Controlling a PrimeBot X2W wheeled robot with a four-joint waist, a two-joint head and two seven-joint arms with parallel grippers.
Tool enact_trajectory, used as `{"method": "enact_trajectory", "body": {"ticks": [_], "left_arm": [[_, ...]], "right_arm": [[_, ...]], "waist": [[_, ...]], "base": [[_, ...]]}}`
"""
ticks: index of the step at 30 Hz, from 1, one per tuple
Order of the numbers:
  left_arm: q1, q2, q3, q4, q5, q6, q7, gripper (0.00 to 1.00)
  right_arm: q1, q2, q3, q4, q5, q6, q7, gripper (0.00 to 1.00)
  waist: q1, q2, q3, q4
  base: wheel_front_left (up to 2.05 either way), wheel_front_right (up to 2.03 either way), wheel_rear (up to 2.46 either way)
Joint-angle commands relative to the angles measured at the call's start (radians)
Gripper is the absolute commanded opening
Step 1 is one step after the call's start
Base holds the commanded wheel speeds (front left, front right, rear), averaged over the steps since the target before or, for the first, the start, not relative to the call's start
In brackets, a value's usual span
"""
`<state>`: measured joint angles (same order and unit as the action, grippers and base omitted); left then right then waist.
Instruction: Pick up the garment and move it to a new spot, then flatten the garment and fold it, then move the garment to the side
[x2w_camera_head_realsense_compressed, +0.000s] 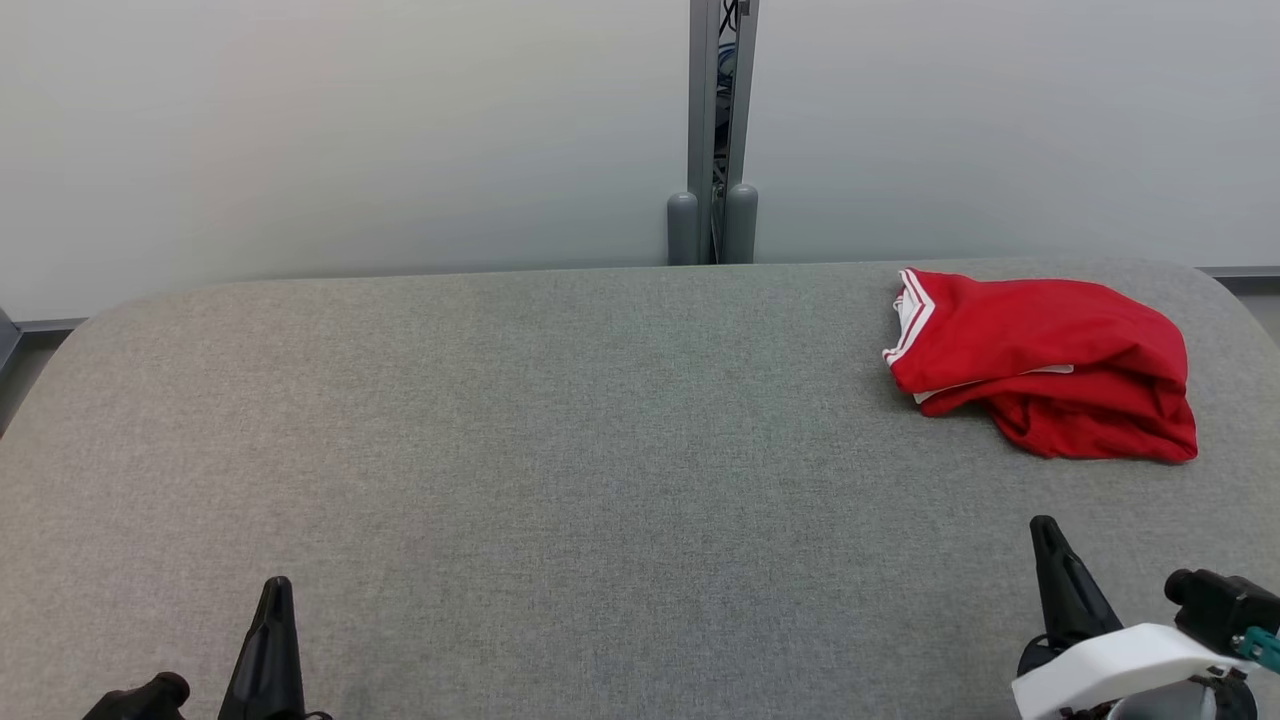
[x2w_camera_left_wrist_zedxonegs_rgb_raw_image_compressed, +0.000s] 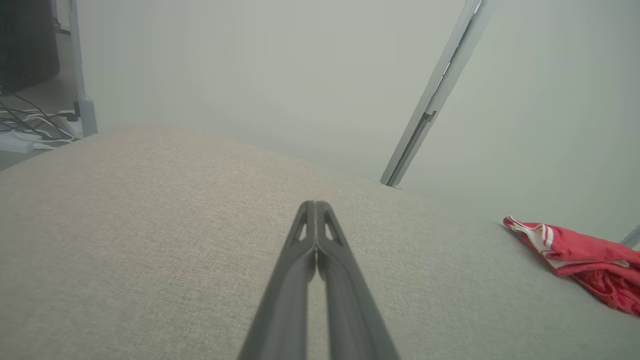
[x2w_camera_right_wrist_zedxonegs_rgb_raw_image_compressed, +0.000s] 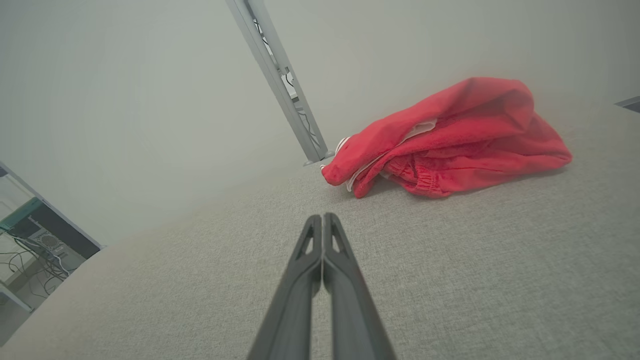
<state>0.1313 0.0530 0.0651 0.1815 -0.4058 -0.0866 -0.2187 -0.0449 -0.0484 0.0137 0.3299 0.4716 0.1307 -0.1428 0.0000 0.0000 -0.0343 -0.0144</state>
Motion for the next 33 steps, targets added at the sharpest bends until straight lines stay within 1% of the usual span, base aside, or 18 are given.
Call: {"method": "enact_trajectory", "body": {"ticks": [1,15,33], "left_arm": [[-0.032,0.007,-0.001,-0.019,-0.043,-0.003,0.004,0.0],[-0.056,0.006,-0.016,-0.024,-0.275,-0.012,0.029,0.0],[-0.081,0.004,-0.032,-0.029,-0.526,-0.022,0.056,0.0]], "right_arm": [[-0.033,-0.005,-0.012,-0.016,0.04,0.0,0.013,0.0],[-0.056,-0.005,-0.059,-0.014,0.251,0.0,0.099,0.0],[-0.081,-0.005,-0.11,-0.012,0.48,0.0,0.193,0.0]], "waist": [[0.0,0.0,0.0,0.0],[0.0,0.0,0.006,0.002],[0.0,0.0,0.013,0.005]], "base": [[0.0,0.0,0.0],[0.0,0.0,0.0],[0.0,0.0,0.0]]}}
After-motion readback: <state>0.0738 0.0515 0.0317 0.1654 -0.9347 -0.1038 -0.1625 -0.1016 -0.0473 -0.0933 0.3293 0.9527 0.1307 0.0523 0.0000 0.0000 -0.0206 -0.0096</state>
